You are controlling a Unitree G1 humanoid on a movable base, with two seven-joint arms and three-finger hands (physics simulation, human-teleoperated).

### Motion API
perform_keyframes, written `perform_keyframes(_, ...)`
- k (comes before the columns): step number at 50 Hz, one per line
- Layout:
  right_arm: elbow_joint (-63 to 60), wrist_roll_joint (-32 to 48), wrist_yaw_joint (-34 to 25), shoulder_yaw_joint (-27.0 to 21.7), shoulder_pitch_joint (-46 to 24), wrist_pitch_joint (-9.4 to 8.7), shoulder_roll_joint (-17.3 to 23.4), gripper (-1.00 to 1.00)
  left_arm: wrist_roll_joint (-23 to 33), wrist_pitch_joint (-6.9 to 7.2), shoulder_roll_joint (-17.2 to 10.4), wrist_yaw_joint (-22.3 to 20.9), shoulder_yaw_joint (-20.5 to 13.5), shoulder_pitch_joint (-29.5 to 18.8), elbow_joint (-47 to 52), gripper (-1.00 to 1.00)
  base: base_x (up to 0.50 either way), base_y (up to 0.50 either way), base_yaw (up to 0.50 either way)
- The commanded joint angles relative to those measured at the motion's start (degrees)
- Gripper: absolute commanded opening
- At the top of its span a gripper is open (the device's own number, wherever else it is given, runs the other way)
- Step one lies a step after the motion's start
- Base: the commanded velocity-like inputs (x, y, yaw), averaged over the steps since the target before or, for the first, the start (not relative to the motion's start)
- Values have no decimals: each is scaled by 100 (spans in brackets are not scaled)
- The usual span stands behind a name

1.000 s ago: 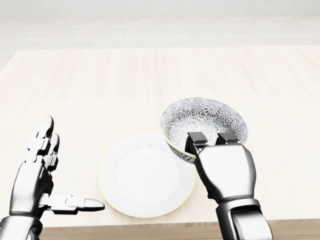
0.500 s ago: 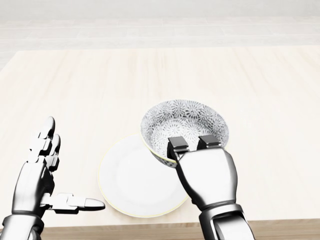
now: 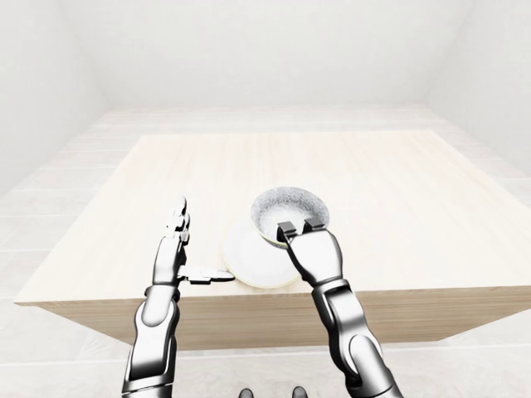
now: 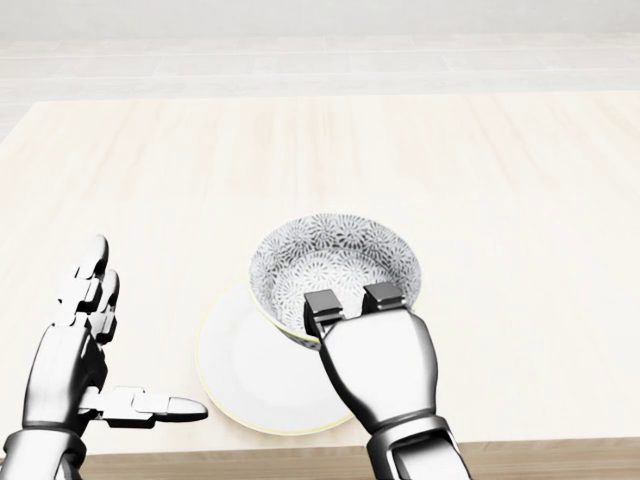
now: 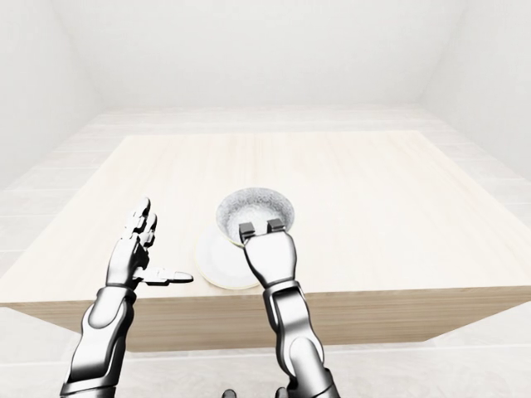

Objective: Put the bowl on the plate.

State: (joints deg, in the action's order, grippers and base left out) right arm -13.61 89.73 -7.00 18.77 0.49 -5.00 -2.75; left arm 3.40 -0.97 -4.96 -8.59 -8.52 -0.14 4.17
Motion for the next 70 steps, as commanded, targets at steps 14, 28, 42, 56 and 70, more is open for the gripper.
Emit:
perform_keyframes(14, 194, 98, 339, 332, 59, 0, -51, -65, 23, -28, -3, -7, -9, -1, -34, 100, 0, 0, 0)
perform_keyframes(28, 390, -32, 437, 361, 0, 0, -83, -69, 21, -97, 10, -10, 17, 13, -113, 100, 0, 0, 0)
perform_keyframes(42, 802, -312, 556, 242, -262, 0, -149, -71, 106, -126, -8, 32, -4, 41, -143, 100, 0, 0, 0)
perform_keyframes(56, 1056, -411, 625, 162, -430, 0, -193, -73, 129, -107, 11, 24, 5, 127, 17, 100, 0, 0, 0)
perform_keyframes(70, 1319, -457, 773, 162, -455, 0, -216, -73, 177, -111, 55, -40, 12, 262, 214, 100, 0, 0, 0)
